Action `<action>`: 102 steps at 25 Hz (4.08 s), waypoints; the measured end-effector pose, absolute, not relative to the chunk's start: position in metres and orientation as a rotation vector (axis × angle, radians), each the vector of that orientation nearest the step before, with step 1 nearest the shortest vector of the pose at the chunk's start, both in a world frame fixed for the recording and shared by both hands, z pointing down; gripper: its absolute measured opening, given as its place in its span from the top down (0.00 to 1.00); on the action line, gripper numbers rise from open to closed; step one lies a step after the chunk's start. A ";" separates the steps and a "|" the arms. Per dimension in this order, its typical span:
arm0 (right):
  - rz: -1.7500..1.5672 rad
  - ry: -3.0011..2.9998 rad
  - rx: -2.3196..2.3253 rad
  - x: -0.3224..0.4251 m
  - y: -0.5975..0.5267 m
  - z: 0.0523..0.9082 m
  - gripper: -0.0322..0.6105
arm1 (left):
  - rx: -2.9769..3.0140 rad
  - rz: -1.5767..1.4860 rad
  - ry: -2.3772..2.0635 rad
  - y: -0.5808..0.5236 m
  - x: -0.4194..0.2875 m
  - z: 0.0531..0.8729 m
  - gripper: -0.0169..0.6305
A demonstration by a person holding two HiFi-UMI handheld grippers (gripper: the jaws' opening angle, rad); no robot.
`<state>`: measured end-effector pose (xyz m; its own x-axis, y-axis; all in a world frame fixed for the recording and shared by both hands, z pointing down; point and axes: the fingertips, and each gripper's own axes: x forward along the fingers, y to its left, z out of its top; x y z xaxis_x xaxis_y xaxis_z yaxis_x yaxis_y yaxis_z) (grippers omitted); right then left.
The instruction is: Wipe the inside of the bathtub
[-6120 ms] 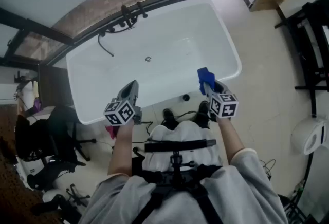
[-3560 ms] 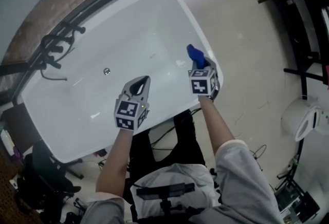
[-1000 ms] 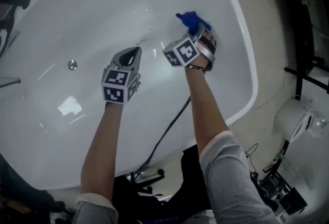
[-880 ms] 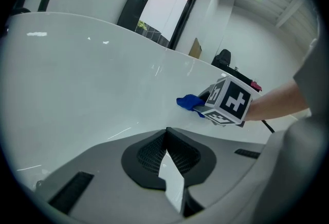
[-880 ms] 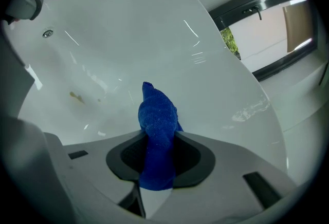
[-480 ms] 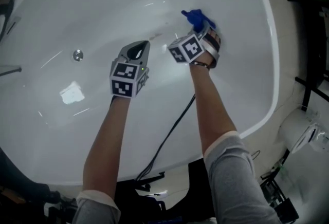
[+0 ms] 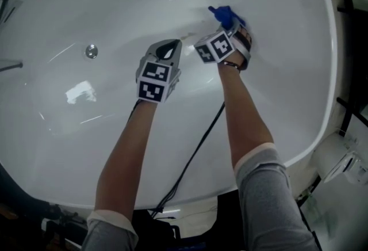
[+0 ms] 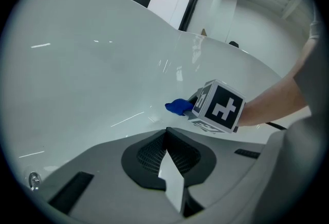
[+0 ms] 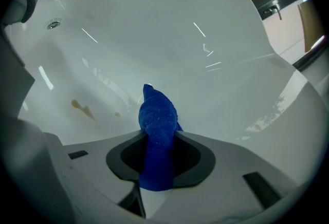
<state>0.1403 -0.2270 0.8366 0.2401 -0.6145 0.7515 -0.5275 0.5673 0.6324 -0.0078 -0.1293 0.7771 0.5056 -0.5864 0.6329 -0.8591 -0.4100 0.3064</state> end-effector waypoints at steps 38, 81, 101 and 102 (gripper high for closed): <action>0.433 -1.530 0.803 0.019 -0.122 0.951 0.80 | 1.939 0.587 -1.289 -0.079 -0.120 0.835 0.97; 0.540 -1.380 1.027 0.052 -0.120 0.951 0.79 | 1.955 0.668 -1.274 -0.082 -0.124 0.844 0.97; 0.654 -1.143 1.252 0.127 -0.143 0.944 0.79 | 1.993 0.638 -1.237 -0.086 -0.096 0.841 0.97; 0.647 -1.133 1.267 0.130 -0.144 0.942 0.79 | 1.995 0.635 -1.237 -0.087 -0.096 0.840 0.97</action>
<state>0.1299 -0.1440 0.9423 0.3592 -0.1951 0.9126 -0.8853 0.2382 0.3994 -0.0960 -0.0870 0.8398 0.4246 -0.5636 0.7085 -0.9042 -0.3032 0.3007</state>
